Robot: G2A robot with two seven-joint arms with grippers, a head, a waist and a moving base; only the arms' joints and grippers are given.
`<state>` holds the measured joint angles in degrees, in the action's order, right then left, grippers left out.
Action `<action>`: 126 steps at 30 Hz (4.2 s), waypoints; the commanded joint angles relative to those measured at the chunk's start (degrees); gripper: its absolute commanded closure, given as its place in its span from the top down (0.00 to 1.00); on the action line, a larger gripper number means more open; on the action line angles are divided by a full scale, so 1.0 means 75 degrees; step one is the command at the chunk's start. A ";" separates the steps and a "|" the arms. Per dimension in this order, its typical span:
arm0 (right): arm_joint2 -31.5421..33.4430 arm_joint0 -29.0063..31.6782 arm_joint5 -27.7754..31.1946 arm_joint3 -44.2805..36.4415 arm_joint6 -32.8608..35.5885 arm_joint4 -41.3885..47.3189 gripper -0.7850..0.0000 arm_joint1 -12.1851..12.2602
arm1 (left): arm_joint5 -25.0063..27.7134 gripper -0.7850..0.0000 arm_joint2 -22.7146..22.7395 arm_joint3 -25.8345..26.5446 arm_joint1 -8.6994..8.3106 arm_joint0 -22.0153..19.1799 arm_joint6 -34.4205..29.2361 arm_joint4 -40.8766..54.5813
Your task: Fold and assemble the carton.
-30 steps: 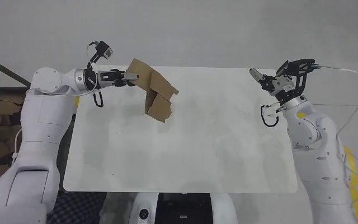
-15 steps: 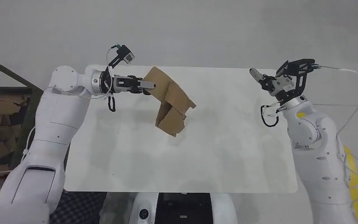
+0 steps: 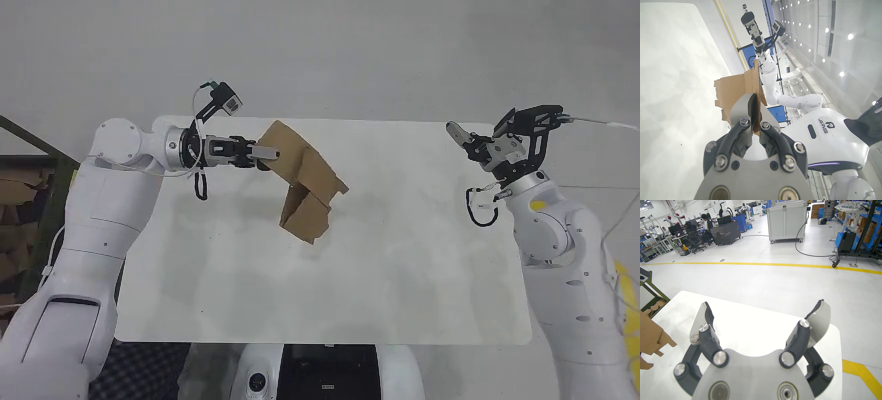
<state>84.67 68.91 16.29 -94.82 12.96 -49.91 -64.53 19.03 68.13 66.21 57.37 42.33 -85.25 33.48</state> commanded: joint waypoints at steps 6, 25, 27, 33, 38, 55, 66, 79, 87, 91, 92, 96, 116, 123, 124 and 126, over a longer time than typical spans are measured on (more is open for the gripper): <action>-0.0034 0.0154 0.0108 -0.0040 -0.0009 0.0510 1.00 -0.0022 | 0.0000 0.00 0.0000 0.0000 0.0000 0.0000 0.0000 0.0000; -0.0824 0.0680 0.0949 -0.0219 0.1885 0.4855 1.00 -0.0131 | -0.0384 0.00 -0.1472 -0.0089 0.0491 -0.0566 -0.0023 0.0606; -0.0885 0.0751 0.1165 -0.0267 0.2258 0.5391 1.00 -0.0125 | -0.0411 0.00 -0.1686 -0.0306 0.0592 -0.0722 -0.0093 0.0772; -0.0899 0.0899 0.1677 -0.0348 0.3040 0.6079 1.00 -0.0072 | -0.0320 0.00 -0.2068 -0.0914 0.0826 -0.1137 -0.0320 0.1090; -0.0845 0.0888 0.1746 -0.0362 0.3042 0.5967 1.00 -0.0059 | -0.0366 0.00 -0.2125 -0.1092 0.0905 -0.1308 -0.0366 0.1212; -0.1229 0.1035 0.1592 -0.0155 0.3170 0.6668 1.00 -0.0080 | -0.0366 0.00 -0.2299 -0.1351 0.0985 -0.1608 -0.0366 0.1840; -0.1584 0.0975 0.1831 -0.0043 0.3318 0.7260 1.00 -0.0115 | -0.0369 0.00 -0.2306 -0.1526 0.0959 -0.1659 -0.0366 0.2220; -0.1887 0.0963 0.2169 -0.0038 0.3629 0.7892 1.00 -0.0131 | -0.0370 0.00 -0.2477 -0.1675 0.0967 -0.1727 -0.0366 0.2457; -0.1939 0.0943 0.2389 -0.0015 0.3701 0.8488 1.00 -0.0139 | -0.0366 0.00 -0.2566 -0.1821 0.0989 -0.1746 -0.0366 0.2532; -0.1926 0.0933 0.2442 0.0007 0.3722 0.8620 1.00 -0.0135 | -0.0366 0.00 -0.2556 -0.1933 0.0992 -0.1777 -0.0366 0.2554; -0.1917 0.0937 0.2444 0.0011 0.3713 0.8651 1.00 -0.0134 | -0.0366 0.00 -0.2546 -0.1969 0.0991 -0.1777 -0.0366 0.2562; -0.1878 0.0938 0.2468 0.0030 0.3687 0.8721 1.00 -0.0129 | -0.0366 0.00 -0.2539 -0.2028 0.0987 -0.1765 -0.0366 0.2574; -0.1670 0.0974 0.2467 0.0077 0.3533 0.8635 0.29 -0.0092 | -0.0466 0.00 -0.2543 -0.2240 0.0893 -0.1655 -0.0366 0.2895; -0.1685 0.0979 0.2433 0.0065 0.3498 0.8651 0.31 -0.0092 | -0.0481 0.00 -0.2548 -0.2250 0.0858 -0.1663 -0.0366 0.2997; -0.1697 0.0977 0.2431 0.0069 0.3504 0.8656 0.29 -0.0093 | -0.0481 0.00 -0.2549 -0.2246 0.0853 -0.1663 -0.0366 0.3017; -0.1707 0.0967 0.2439 0.0080 0.3512 0.8666 0.23 -0.0094 | -0.0480 0.00 -0.2556 -0.2241 0.0841 -0.1663 -0.0366 0.3031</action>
<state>71.89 76.20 34.56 -94.26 39.28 15.06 -65.23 15.42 48.98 49.39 63.72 29.85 -88.00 56.17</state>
